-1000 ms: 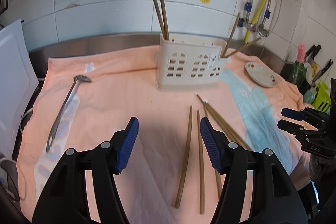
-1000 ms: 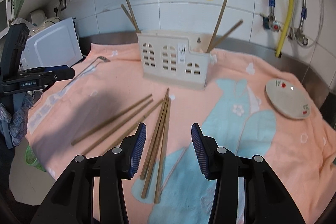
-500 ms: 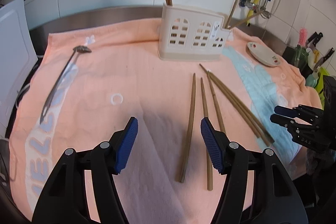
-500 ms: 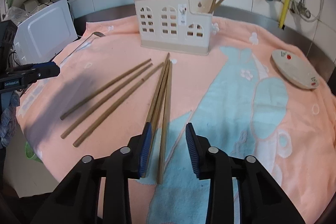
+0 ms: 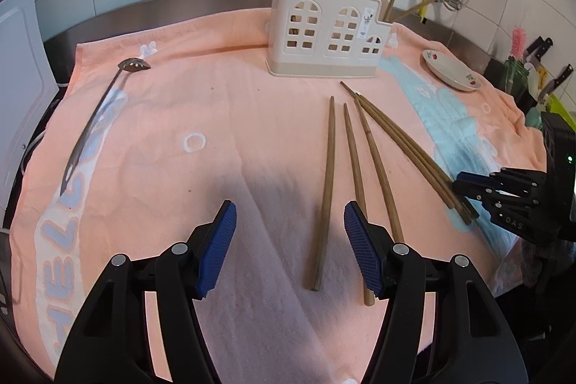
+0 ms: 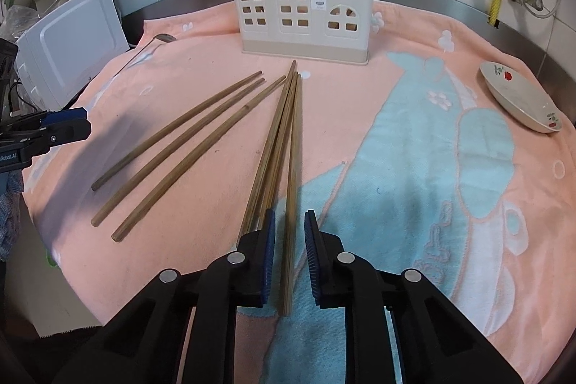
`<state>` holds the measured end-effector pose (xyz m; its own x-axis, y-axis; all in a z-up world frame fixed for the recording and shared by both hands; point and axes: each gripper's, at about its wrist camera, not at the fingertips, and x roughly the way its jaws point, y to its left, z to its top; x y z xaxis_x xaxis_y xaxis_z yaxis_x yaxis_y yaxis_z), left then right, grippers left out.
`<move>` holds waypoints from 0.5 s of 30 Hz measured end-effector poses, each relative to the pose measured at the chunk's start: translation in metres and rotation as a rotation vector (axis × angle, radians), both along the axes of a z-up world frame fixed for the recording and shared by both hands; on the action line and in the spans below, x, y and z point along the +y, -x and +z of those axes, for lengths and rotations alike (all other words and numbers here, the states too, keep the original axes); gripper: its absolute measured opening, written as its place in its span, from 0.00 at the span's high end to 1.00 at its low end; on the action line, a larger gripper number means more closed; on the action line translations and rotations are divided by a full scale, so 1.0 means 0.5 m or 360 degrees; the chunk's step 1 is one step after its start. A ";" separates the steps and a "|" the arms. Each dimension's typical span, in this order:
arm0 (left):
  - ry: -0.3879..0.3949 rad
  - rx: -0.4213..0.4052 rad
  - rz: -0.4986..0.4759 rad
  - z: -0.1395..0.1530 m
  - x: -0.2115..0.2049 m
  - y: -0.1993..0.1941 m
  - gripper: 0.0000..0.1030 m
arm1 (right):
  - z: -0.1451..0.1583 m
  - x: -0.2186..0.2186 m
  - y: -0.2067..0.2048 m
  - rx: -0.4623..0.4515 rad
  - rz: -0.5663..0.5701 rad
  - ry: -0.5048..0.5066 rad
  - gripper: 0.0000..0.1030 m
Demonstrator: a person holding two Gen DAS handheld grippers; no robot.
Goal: Organize utensils
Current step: 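Move the left tool down to a chopstick while the right tool approaches another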
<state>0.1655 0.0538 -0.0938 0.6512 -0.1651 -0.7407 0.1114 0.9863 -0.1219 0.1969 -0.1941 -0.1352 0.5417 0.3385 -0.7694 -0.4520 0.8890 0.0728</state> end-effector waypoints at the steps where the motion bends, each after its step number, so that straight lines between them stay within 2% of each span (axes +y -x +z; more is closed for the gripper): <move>1: -0.0004 0.0003 -0.0006 -0.002 -0.001 0.000 0.40 | -0.002 0.000 0.000 0.0000 -0.0002 0.0003 0.87; 11: -0.0023 0.0012 -0.0047 -0.009 -0.012 0.003 0.40 | -0.012 0.002 -0.010 0.0010 -0.0007 0.0032 0.89; 15: -0.0041 0.0017 -0.0084 -0.013 -0.021 0.006 0.45 | -0.013 0.010 -0.007 -0.0015 0.0002 0.0080 0.90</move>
<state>0.1627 0.0431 -0.1005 0.6343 -0.1800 -0.7518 0.1623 0.9818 -0.0981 0.2002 -0.1890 -0.1415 0.5488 0.3002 -0.7802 -0.4536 0.8909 0.0237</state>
